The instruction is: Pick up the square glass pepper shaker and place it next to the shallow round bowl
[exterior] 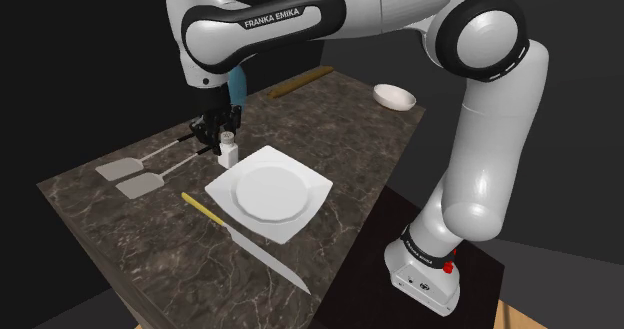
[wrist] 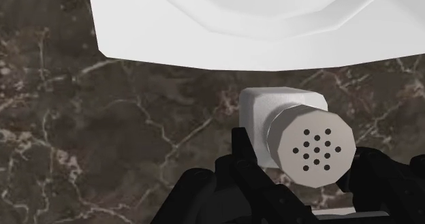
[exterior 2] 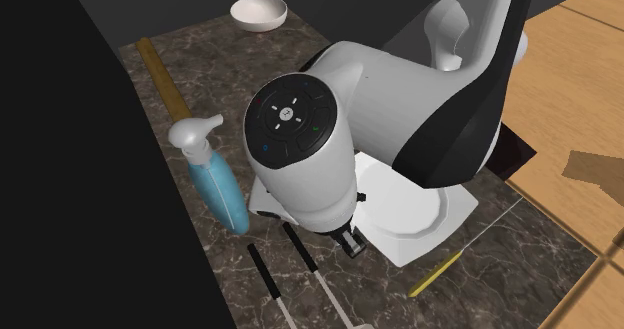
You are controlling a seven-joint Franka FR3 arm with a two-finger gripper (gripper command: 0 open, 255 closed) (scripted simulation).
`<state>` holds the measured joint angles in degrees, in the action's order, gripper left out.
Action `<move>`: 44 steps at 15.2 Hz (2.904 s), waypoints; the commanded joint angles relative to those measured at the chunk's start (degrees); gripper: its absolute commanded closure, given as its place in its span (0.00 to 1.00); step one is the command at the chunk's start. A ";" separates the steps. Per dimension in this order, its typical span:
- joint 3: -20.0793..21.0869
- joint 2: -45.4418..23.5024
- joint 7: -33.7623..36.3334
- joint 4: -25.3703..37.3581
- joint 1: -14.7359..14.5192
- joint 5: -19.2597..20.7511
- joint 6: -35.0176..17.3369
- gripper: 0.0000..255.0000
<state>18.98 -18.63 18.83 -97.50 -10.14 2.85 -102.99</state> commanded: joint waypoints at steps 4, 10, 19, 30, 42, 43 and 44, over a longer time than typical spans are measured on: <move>-0.01 -0.02 0.00 0.00 0.00 0.01 0.01 1.00; 0.11 0.83 -0.08 1.95 0.04 -0.28 2.76 1.00; 0.31 2.01 -0.13 7.31 -0.01 -0.70 9.24 1.00; 0.50 1.95 0.13 15.89 -0.39 -0.75 17.74 1.00; -0.94 8.25 -4.76 13.30 3.22 -2.02 21.27 1.00; -1.43 9.91 -6.12 11.21 4.13 -2.31 20.78 1.00; -1.95 11.49 -7.49 9.24 4.99 -2.55 20.35 1.00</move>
<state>17.49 -8.64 12.70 -86.31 -6.00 0.55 -82.15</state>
